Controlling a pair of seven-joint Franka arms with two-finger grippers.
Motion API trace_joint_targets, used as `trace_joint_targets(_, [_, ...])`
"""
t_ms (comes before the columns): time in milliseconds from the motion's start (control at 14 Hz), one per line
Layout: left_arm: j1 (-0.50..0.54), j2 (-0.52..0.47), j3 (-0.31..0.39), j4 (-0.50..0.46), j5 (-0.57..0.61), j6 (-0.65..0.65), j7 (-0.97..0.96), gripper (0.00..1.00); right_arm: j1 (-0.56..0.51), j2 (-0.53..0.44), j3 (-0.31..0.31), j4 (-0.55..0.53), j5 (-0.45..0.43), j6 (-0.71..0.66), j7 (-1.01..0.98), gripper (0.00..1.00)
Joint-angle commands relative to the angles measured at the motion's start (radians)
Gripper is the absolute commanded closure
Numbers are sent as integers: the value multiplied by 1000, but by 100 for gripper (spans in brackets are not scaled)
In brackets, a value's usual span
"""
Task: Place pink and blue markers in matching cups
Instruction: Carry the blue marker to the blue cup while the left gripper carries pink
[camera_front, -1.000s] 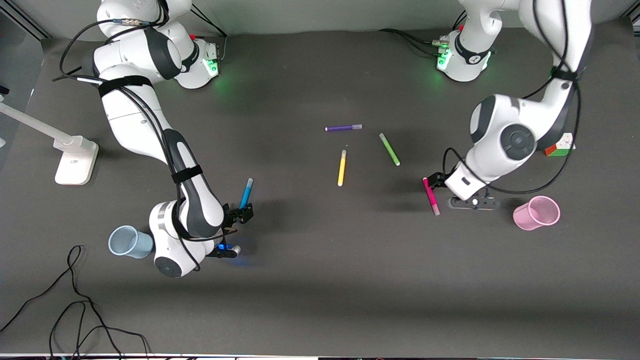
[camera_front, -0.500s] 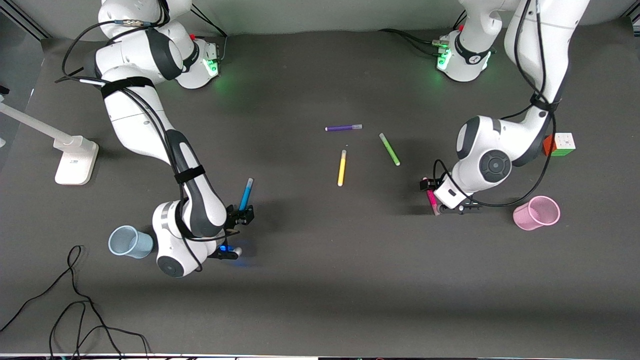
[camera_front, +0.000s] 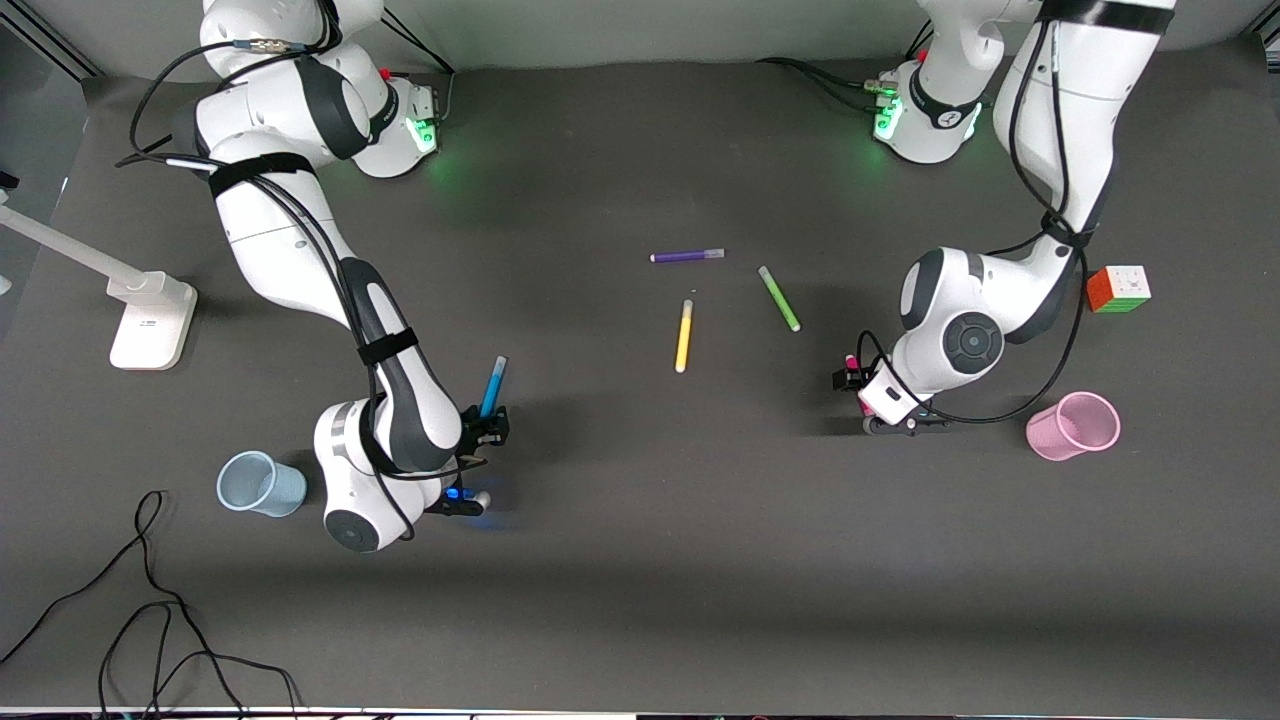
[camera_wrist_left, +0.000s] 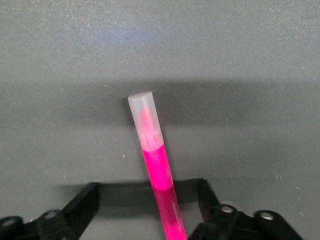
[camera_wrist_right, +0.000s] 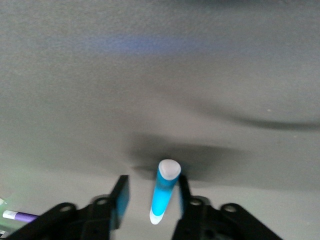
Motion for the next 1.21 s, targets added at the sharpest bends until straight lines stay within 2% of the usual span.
trace_joint_targets(0, [-16,23,8,16,-3,41,-18,50,-1,15,-2,25,19,-20,22,100])
trace_joint_targets(214, [-16,25,10,24,-3,44,-18,51,-3,5,-4,28,11,-42,22,100])
trace_joint_targets(357, [-14,23,8,25,-2,46,-17,69,-1,-4,-10,32,8,-51,24,100])
trace_joint_targets(500, [-14,22,8,33,-2,48,-12,92,-1,-30,-15,37,7,-55,74,100])
trace_joint_targets(571, [-14,20,8,35,-2,48,-12,99,-1,-47,-18,40,7,-55,103,100])
trace_joint_targets(857, [-13,10,8,36,-2,46,-12,100,8,-126,-77,43,-4,-43,209,100])
trace_joint_targets(1143, [0,-67,10,47,0,15,-12,100,8,-186,-160,104,-114,-37,260,100])
